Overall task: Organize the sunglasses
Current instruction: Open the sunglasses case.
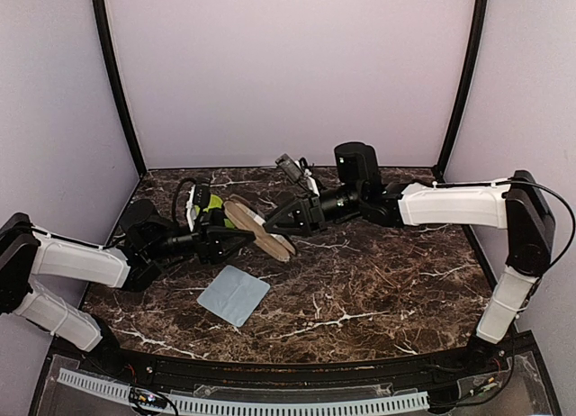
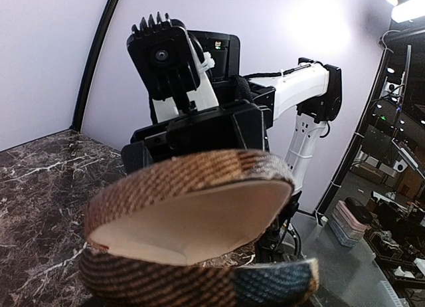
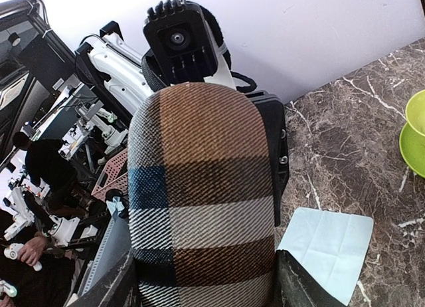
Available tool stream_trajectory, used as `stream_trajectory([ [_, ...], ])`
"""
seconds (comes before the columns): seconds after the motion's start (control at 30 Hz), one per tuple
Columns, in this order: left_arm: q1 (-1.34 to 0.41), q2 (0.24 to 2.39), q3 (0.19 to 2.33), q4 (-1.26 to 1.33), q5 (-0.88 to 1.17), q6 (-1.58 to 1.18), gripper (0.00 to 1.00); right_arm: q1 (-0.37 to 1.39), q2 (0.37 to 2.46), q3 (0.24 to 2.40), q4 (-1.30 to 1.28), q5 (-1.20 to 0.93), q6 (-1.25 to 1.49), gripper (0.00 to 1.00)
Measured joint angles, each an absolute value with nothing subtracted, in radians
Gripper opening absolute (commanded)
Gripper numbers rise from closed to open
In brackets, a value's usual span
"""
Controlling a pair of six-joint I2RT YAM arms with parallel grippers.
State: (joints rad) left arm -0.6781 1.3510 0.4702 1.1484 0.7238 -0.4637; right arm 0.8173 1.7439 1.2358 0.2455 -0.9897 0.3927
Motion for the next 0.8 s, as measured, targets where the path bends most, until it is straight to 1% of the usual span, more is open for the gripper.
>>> stream_trajectory([
  [0.07, -0.681, 1.35, 0.47, 1.138, 0.725, -0.464, 0.0, 0.815, 1.75, 1.236, 0.245, -0.996, 0.397, 0.63],
  [0.37, -0.679, 1.338, 0.47, 1.088, 0.713, -0.455, 0.0, 0.794, 1.752, 1.242, 0.171, -0.983, 0.394, 0.7],
  [0.53, -0.669, 1.33, 0.462, 1.056, 0.699, -0.447, 0.0, 0.73, 1.752, 1.248, 0.104, -0.943, 0.382, 0.71],
  [0.67, -0.683, 1.319, 0.453, 1.071, 0.761, -0.442, 0.0, 0.686, 1.753, 1.251, 0.075, -0.843, 0.376, 0.71],
  [0.8, -0.705, 1.299, 0.453, 1.113, 0.812, -0.437, 0.0, 0.688, 1.757, 1.251, 0.044, -0.788, 0.375, 0.7],
])
